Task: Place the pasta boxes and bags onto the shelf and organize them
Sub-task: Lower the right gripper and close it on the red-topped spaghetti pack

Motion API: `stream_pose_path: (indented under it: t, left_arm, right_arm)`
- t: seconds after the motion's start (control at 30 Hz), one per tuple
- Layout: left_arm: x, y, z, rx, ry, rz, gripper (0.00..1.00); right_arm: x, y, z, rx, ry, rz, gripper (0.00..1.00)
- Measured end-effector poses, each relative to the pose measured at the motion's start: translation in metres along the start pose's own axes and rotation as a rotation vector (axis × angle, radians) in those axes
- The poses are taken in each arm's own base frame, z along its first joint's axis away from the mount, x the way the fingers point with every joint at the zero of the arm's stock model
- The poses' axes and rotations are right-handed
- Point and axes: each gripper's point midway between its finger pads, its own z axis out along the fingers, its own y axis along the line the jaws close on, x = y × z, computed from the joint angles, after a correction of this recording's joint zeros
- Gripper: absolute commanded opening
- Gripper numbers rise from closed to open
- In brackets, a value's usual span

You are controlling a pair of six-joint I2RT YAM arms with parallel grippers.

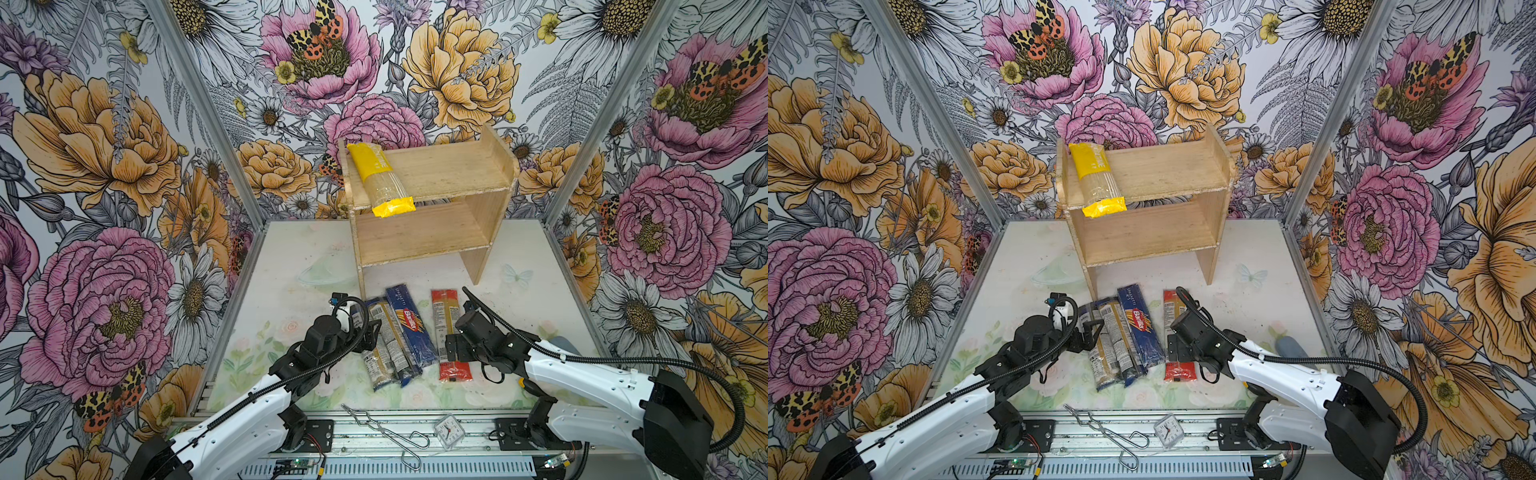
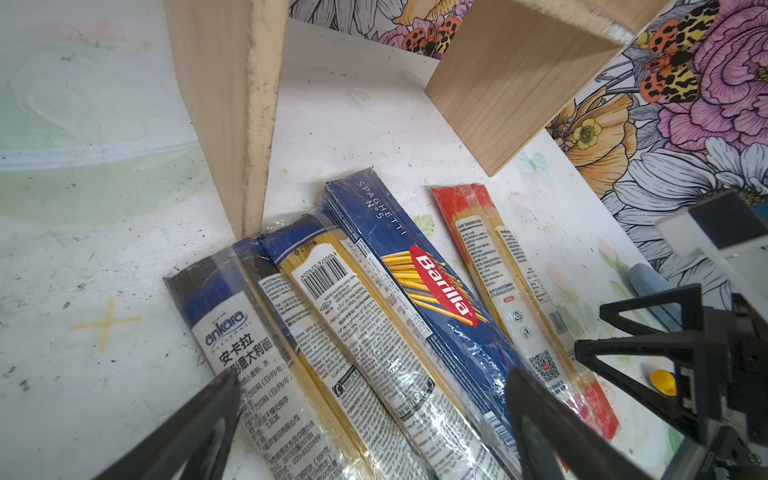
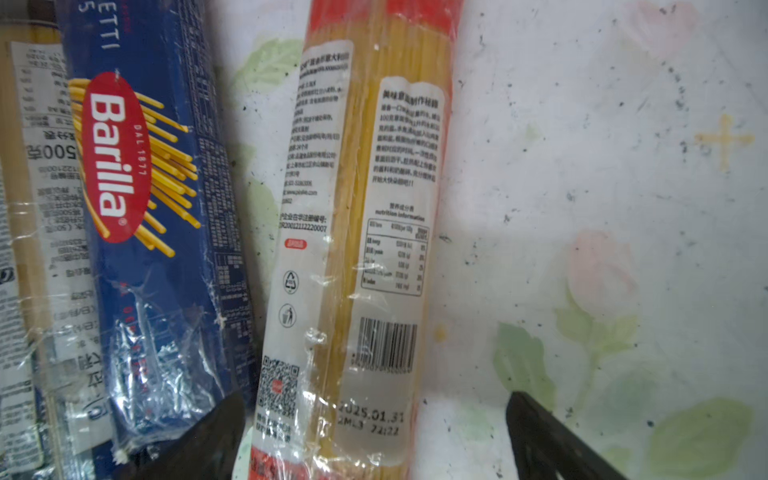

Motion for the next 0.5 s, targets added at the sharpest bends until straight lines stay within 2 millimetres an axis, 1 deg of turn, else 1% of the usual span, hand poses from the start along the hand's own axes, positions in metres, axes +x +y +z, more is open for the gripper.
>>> stream_pose_path:
  t: [0.23,0.5]
  left_arm:
    - [0.002,0.001,0.002,-0.005,0.009,0.001,0.99]
    - [0.007,0.003,0.005,-0.015,0.029,0.002,0.99]
  right_arm:
    - [0.003,0.006,0.001,-0.028,0.018,0.017,0.99]
    - [0.020,0.006,0.019,-0.003,0.088,0.001,1.00]
